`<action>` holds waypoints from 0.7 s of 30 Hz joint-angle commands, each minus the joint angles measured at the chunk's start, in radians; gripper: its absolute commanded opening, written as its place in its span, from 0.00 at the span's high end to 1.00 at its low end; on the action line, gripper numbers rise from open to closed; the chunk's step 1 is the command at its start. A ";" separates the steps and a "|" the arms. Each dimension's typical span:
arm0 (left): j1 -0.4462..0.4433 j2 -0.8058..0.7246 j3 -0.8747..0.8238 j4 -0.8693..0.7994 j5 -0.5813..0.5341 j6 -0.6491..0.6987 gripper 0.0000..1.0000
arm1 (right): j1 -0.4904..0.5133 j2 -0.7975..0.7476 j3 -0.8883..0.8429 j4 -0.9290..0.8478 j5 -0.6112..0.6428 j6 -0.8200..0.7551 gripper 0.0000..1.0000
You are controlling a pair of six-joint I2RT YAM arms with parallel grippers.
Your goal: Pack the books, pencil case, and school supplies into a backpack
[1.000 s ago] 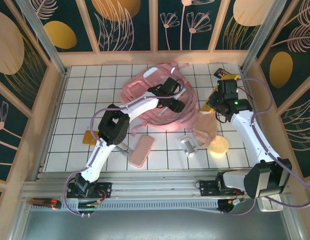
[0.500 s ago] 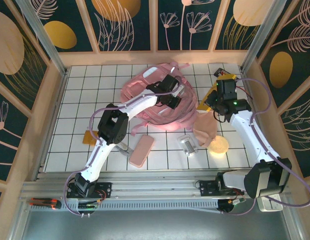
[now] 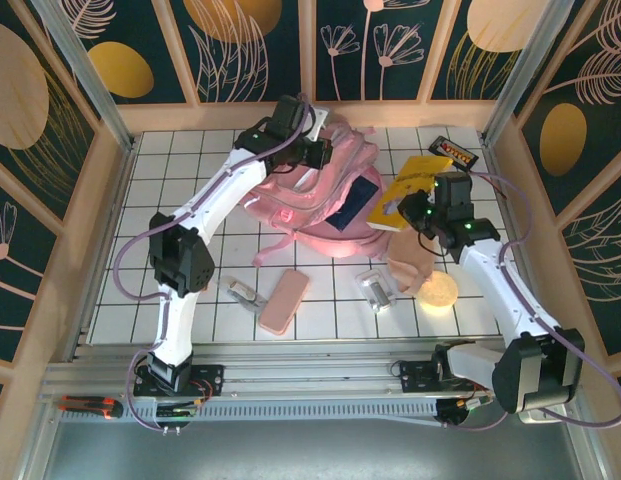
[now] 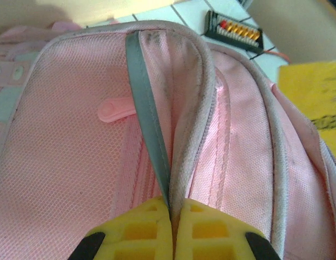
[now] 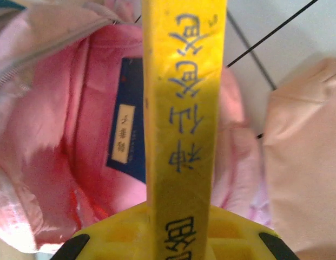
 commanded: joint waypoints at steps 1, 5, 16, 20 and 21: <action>-0.010 -0.061 0.012 0.052 0.089 -0.044 1.00 | 0.028 0.011 -0.025 0.259 -0.151 0.061 1.00; -0.008 -0.089 -0.018 0.074 0.119 -0.060 1.00 | 0.059 0.091 -0.106 0.509 -0.233 0.151 1.00; 0.010 -0.081 -0.070 0.121 0.142 -0.092 1.00 | 0.137 0.552 0.046 0.705 -0.381 0.164 0.66; 0.013 -0.046 -0.060 0.129 0.146 -0.100 1.00 | 0.123 0.471 0.073 0.435 -0.235 0.027 0.29; 0.013 -0.033 -0.056 0.128 0.145 -0.103 1.00 | 0.115 0.430 0.080 0.346 -0.186 -0.009 0.21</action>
